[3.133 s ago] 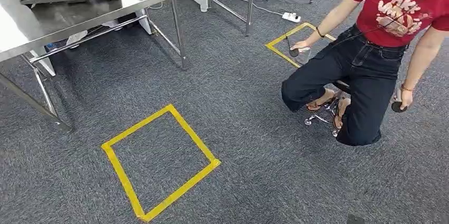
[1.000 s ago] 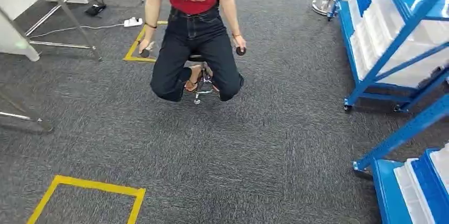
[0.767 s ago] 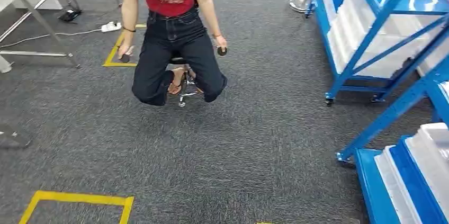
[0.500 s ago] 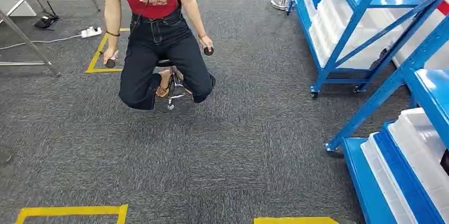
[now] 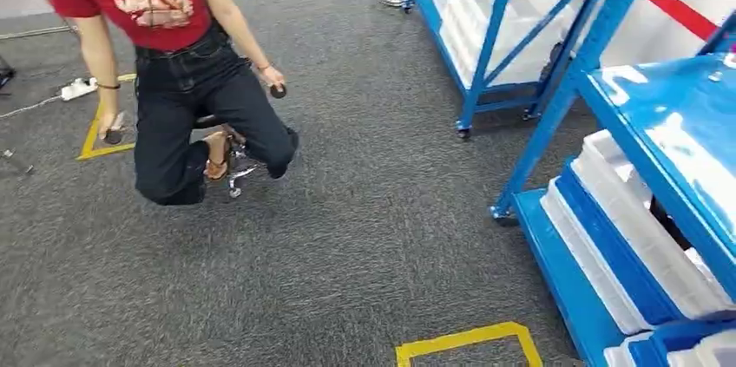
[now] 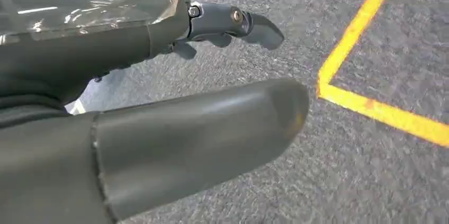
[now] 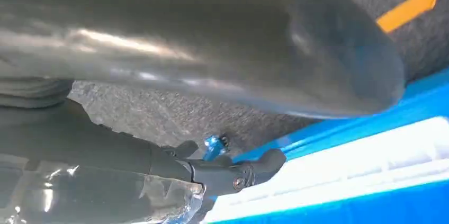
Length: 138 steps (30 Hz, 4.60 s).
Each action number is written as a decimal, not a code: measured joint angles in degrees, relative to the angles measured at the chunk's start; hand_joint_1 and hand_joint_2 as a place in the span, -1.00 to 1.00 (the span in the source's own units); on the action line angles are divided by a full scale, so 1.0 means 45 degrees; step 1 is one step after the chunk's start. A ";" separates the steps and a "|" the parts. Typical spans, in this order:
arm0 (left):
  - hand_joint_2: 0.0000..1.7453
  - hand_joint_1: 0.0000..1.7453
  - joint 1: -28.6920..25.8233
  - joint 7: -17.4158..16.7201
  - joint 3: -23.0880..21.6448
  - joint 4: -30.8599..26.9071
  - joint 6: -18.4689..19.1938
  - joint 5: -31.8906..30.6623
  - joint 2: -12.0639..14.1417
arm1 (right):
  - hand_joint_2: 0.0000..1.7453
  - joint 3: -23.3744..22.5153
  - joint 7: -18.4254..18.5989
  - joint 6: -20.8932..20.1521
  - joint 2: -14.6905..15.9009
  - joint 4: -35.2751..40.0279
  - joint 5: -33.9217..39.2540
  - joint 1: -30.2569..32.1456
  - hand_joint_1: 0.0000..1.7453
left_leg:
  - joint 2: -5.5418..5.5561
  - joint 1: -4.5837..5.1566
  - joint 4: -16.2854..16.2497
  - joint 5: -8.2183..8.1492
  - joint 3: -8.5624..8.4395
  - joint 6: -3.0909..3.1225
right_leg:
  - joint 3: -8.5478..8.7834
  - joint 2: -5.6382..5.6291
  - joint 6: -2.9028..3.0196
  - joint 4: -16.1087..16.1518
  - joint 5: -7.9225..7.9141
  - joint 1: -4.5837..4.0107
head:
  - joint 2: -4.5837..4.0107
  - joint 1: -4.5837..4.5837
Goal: Take the parts from the cabinet and place them on the table.
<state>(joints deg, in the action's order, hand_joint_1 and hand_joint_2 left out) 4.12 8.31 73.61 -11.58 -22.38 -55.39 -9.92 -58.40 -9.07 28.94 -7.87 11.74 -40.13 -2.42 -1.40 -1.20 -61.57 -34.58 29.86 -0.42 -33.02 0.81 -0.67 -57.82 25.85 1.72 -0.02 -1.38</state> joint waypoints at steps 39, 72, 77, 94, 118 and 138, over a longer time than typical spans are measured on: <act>-1.00 -1.00 -0.0072 -0.0053 -0.0078 0.0000 0.0029 0.0039 -0.0059 | -1.00 -0.0005 -0.0006 -0.0082 -0.0068 0.0000 -0.0214 0.0027 -1.00 | 0.0879 0.0119 0.0160 0.1073 0.0355 0.0471 | 0.0076 -0.1225 0.0098 -0.0046 0.0054 -0.0244 | 0.0000 -0.0019; -1.00 -1.00 0.0000 -0.0063 -0.0117 0.0000 -0.0048 0.0015 -0.0049 | -1.00 -0.0005 0.0136 -0.0146 0.0015 0.0000 -0.0151 -0.0113 -1.00 | 0.1189 0.0087 0.0773 0.1250 0.0180 0.0419 | 0.0306 -0.1561 -0.0087 -0.0058 0.0311 -0.0208 | 0.0000 -0.0024; -1.00 -1.00 0.0048 -0.0063 -0.0107 -0.0005 -0.0048 0.0019 -0.0054 | -1.00 -0.0005 0.0121 -0.0151 -0.0010 -0.0005 -0.0170 -0.0023 -1.00 | 0.0492 0.0141 0.1241 0.1596 -0.0008 0.0765 | -0.0249 -0.0636 -0.0297 -0.0669 0.0672 -0.0230 | 0.0000 -0.0107; -1.00 -1.00 0.0016 -0.0063 -0.0107 0.0000 -0.0165 0.0141 -0.0073 | -1.00 -0.0010 0.0039 -0.0155 0.0034 -0.0010 -0.0239 -0.0167 -1.00 | 0.0237 0.0117 -0.1470 -0.0411 0.0887 0.0053 | 0.0355 -0.0136 0.0055 0.0213 0.0191 -0.0013 | 0.0000 -0.0068; 1.00 -1.00 -0.0001 -0.0092 -0.0083 -0.0005 -0.0170 0.0194 -0.0068 | -1.00 -0.0005 0.0092 -0.0272 0.0044 -0.0019 -0.0477 -0.0202 -1.00 | -0.0986 0.0264 0.1079 0.1327 -0.0099 0.0420 | 0.0534 0.0597 -0.0499 0.0207 0.0364 -0.0178 | 0.0000 -0.0150; 1.00 -1.00 -0.0020 -0.0063 -0.0087 0.0005 -0.0150 -0.0044 -0.0054 | 1.00 0.0185 0.0184 -0.0087 0.0121 -0.0019 -0.0671 -0.0090 -1.00 | 0.0567 0.0267 0.0948 0.1376 0.0081 0.0315 | 0.0229 -0.0766 -0.0184 0.0173 0.0188 -0.0214 | 0.0000 -0.0102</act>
<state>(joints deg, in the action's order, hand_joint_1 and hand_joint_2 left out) 4.03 8.02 73.22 -11.56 -23.06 -55.58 -10.16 -57.57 -8.24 28.55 -7.32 11.65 -43.15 -2.82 1.15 0.01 -57.31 -28.38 30.23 1.00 -31.99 -2.64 -1.49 -57.05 26.69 0.76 -0.02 -1.84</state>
